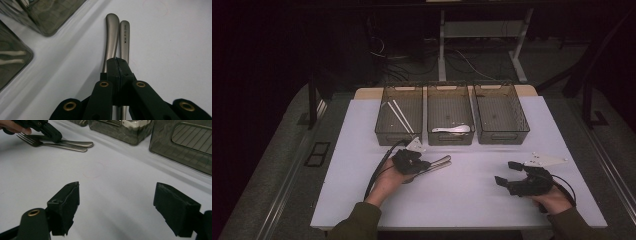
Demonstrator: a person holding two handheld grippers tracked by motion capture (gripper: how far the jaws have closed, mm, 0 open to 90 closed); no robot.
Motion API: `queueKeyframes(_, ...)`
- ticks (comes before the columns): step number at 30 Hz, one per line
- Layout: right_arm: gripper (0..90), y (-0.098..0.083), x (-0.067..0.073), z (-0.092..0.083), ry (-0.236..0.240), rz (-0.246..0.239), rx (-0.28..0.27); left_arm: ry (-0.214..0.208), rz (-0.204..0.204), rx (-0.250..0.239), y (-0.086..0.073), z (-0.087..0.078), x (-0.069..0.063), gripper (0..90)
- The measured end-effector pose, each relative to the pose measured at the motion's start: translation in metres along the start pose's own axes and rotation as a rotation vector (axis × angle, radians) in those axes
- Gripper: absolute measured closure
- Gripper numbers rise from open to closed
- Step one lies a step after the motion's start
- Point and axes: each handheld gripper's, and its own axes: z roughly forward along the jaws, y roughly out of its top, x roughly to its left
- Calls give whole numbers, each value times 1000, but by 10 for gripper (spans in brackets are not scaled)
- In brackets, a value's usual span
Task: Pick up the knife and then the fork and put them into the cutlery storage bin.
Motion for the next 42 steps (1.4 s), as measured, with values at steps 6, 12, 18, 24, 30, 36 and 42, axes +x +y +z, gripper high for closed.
queueKeyframes(6,208,0,-1,0,-2,1,1,8,34,19,2,1,-2,888)
queueKeyframes(12,208,0,-1,0,2,7,2,-14,47,25,6,3,-3,889)
queueKeyframes(18,208,0,-2,0,0,12,-2,11,72,41,12,8,-6,889)
queueKeyframes(24,208,0,-3,0,3,18,-5,12,94,58,15,10,-6,889)
queueKeyframes(30,209,0,-2,-1,7,18,-2,7,132,91,20,17,-11,889)
queueKeyframes(36,210,0,-2,-1,8,17,-3,-70,146,84,21,20,-17,889)
queueKeyframes(42,210,0,-2,0,9,14,-2,-145,163,82,24,23,-28,890)
